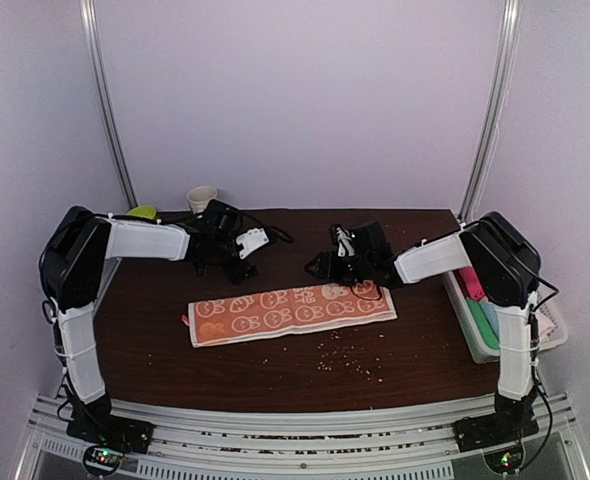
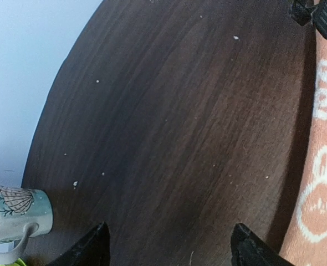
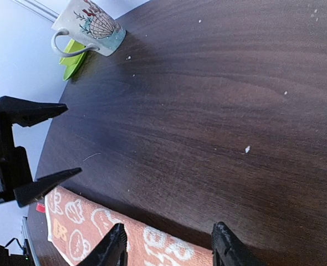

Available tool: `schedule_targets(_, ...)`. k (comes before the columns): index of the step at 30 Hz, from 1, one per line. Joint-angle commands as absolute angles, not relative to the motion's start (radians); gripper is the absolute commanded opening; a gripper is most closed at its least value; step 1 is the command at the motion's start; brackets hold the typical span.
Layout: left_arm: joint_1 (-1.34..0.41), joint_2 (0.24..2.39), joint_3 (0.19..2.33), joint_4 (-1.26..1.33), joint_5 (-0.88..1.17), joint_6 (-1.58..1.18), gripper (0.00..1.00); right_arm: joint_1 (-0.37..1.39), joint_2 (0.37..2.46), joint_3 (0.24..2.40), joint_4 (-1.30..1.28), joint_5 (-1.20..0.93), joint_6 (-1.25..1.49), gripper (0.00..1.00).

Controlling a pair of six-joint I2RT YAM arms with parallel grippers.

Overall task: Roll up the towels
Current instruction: Smooth out the towel at the center of the board.

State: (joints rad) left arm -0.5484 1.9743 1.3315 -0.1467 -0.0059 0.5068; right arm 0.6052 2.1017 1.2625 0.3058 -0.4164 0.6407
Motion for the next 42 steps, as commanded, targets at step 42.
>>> schedule_targets(42,-0.671,1.823,0.979,0.308,-0.324,0.76,0.98,0.633,1.773,1.013,0.207,-0.193,0.606,0.59)
